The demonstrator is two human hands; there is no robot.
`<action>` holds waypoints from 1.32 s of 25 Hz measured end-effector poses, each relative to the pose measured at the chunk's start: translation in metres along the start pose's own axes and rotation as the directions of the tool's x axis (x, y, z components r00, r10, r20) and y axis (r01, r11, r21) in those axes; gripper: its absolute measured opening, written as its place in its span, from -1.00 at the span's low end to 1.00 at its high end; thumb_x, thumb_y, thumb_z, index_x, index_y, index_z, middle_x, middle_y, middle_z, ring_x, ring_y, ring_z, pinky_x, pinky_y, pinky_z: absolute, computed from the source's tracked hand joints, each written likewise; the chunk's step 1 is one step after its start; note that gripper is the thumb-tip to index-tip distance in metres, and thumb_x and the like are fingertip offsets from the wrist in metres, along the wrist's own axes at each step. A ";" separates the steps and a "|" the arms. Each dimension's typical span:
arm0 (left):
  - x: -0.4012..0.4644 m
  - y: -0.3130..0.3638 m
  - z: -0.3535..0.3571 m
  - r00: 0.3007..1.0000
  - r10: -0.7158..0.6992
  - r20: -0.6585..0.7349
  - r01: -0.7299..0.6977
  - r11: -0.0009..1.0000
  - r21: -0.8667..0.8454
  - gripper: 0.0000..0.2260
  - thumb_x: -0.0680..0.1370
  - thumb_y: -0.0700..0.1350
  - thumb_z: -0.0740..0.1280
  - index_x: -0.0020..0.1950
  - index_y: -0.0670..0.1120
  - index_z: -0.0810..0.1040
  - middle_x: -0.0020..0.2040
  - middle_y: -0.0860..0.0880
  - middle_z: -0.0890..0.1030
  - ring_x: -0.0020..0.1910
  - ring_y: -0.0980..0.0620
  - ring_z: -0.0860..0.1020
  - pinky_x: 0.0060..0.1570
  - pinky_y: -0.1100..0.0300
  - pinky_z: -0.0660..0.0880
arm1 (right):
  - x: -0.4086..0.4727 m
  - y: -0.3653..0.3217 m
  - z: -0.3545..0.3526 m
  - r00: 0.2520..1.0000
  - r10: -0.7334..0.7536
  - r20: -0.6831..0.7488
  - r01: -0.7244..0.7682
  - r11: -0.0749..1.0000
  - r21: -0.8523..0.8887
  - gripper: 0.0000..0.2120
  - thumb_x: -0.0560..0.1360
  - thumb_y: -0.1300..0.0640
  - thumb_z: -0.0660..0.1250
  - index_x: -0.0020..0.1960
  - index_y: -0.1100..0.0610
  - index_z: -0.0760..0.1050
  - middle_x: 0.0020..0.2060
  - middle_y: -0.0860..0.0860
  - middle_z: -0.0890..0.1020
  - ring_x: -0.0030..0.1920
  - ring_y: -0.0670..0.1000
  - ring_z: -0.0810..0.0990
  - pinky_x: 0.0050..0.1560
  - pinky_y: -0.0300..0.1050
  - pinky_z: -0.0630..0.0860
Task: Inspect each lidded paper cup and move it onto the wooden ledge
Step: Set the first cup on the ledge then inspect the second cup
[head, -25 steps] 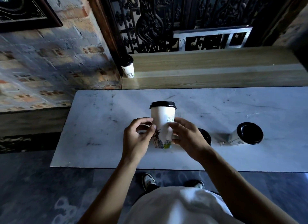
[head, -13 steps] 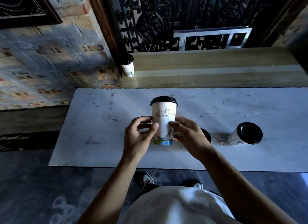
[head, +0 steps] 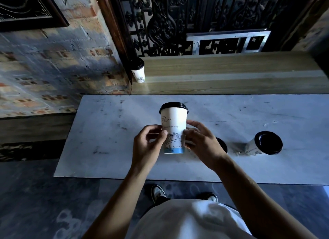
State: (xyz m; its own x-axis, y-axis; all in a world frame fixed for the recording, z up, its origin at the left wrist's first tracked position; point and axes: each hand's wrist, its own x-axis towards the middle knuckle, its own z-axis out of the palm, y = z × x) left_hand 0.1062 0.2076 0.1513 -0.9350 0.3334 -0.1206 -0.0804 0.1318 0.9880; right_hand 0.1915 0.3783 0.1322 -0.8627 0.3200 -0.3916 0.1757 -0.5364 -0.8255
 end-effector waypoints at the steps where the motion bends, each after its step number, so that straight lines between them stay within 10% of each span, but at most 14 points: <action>1: 0.000 0.000 0.000 1.000 0.004 0.005 -0.004 1.000 0.003 -0.85 0.44 0.00 0.51 -0.03 0.06 0.65 -0.05 0.04 0.74 -0.04 0.10 0.69 -0.10 0.30 0.60 | 0.000 0.000 0.000 1.000 -0.008 0.025 0.008 1.000 -0.017 -0.60 0.51 0.20 0.36 0.35 0.19 0.52 0.14 0.32 0.68 0.03 0.17 0.68 0.04 0.01 0.59; 18: 0.003 -0.006 -0.004 0.995 0.085 0.051 -0.089 0.991 0.096 -0.85 0.47 -0.02 0.46 0.02 0.04 0.68 -0.10 0.00 0.72 -0.08 -0.03 0.68 0.00 -0.10 0.67 | -0.002 0.003 -0.006 0.997 -0.070 0.043 0.073 0.994 -0.078 -0.50 0.48 0.22 0.43 0.40 0.26 0.45 0.21 0.23 0.70 0.14 0.20 0.67 0.08 0.05 0.56; 23: 0.001 -0.006 -0.004 0.996 0.072 0.058 -0.076 0.994 0.077 -0.87 0.52 -0.13 0.47 0.04 0.03 0.70 -0.10 -0.03 0.74 -0.10 0.00 0.71 -0.04 0.06 0.66 | -0.007 -0.002 -0.005 0.996 -0.077 0.034 0.079 0.995 -0.058 -0.59 0.52 0.30 0.43 0.35 0.18 0.48 0.12 0.18 0.73 0.10 0.15 0.72 0.01 -0.05 0.64; 28: -0.003 -0.005 -0.001 0.996 0.018 0.090 -0.023 0.998 0.059 -0.78 0.50 -0.08 0.50 0.13 -0.04 0.64 -0.02 -0.01 0.72 -0.06 0.09 0.69 -0.13 0.27 0.61 | -0.005 -0.001 -0.005 0.999 -0.049 0.005 0.049 0.996 -0.079 -0.28 0.33 0.04 0.64 0.42 0.09 0.47 0.29 0.34 0.56 0.25 0.35 0.64 0.33 0.39 0.51; 33: -0.001 -0.005 -0.005 0.996 0.015 0.086 -0.020 0.997 0.068 -0.80 0.52 -0.16 0.49 0.08 0.07 0.62 -0.08 0.03 0.72 -0.06 0.03 0.69 -0.13 0.22 0.63 | -0.008 -0.005 -0.004 0.999 -0.047 0.009 0.047 0.999 -0.009 -0.46 0.41 0.24 0.50 0.37 0.07 0.52 0.07 0.22 0.57 0.06 0.16 0.68 0.01 -0.03 0.63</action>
State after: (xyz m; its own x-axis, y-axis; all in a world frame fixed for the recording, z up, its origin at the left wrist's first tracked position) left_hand 0.1064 0.2023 0.1475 -0.9030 0.4143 -0.1140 -0.0376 0.1882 0.9814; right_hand 0.1993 0.3819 0.1379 -0.8741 0.3381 -0.3486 0.1391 -0.5134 -0.8468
